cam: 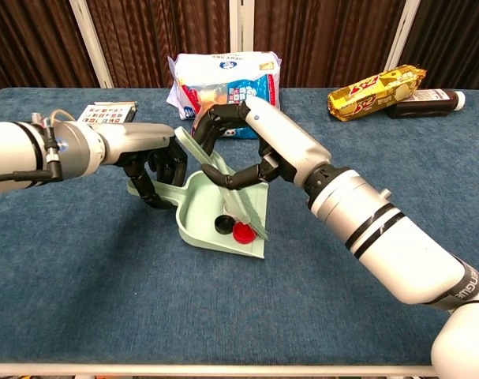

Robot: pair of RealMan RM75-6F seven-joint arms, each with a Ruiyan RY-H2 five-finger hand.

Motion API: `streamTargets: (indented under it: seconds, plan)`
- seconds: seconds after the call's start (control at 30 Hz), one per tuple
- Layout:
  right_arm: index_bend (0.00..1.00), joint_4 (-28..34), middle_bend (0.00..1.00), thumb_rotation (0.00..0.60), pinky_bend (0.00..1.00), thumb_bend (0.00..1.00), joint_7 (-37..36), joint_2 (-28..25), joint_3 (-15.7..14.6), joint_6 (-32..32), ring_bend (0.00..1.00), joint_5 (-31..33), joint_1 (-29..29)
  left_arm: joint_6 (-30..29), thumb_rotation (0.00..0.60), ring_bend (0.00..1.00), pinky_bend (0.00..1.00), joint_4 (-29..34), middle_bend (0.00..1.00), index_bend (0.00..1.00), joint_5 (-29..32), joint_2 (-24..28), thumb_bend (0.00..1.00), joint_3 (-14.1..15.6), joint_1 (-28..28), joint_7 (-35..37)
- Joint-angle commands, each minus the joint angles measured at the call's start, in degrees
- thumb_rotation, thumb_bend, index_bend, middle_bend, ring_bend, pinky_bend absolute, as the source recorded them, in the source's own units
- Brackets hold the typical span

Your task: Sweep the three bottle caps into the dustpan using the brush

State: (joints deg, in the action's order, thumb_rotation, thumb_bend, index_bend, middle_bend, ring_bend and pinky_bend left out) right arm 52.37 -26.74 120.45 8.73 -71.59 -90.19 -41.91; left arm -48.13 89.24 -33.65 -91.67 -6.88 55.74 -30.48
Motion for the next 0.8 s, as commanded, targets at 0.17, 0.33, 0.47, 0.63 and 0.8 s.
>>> streamTargets:
  seconds: [0.17, 0.33, 0.47, 0.63, 0.8]
  plan:
    - [0.74, -0.52, 0.63, 0.600, 0.14, 0.72, -1.34, 0.86, 0.40, -1.32, 0.29, -0.21, -0.03, 0.46, 0.600, 0.39, 0.28, -0.46, 0.56, 0.59, 1.80, -0.48, 0.35, -0.32, 1.49, -0.28]
    - [0.74, 1.83, 0.63, 0.600, 0.14, 0.72, -1.25, -2.38, 0.28, -3.15, 0.29, -1.17, 0.52, -0.38, 0.600, 0.39, 0.28, -0.66, 0.55, 0.58, 1.51, -0.07, 0.35, 0.59, 1.06, 0.15]
    - [0.74, 5.35, 0.63, 0.600, 0.14, 0.72, 1.47, -8.03, -0.74, -2.80, 0.29, -1.86, 1.24, -0.69, 0.600, 0.39, 0.29, -0.55, 0.48, 0.48, 0.88, 0.52, 0.35, 0.89, 0.54, 0.92]
    - [0.75, 10.60, 0.63, 0.600, 0.14, 0.72, 6.78, -18.37, -2.84, 0.53, 0.28, -2.54, 1.65, -0.25, 0.600, 0.35, 0.29, -0.26, 0.38, 0.32, 0.88, 1.23, 0.36, 1.02, 0.39, 1.62]
    - [0.73, 15.30, 0.63, 0.600, 0.12, 0.71, 13.81, -28.71, -5.42, 5.94, 0.26, -2.63, 1.53, 0.18, 0.600, 0.25, 0.30, 0.11, 0.28, 0.22, 1.18, 1.58, 0.32, 1.12, 0.58, 1.92]
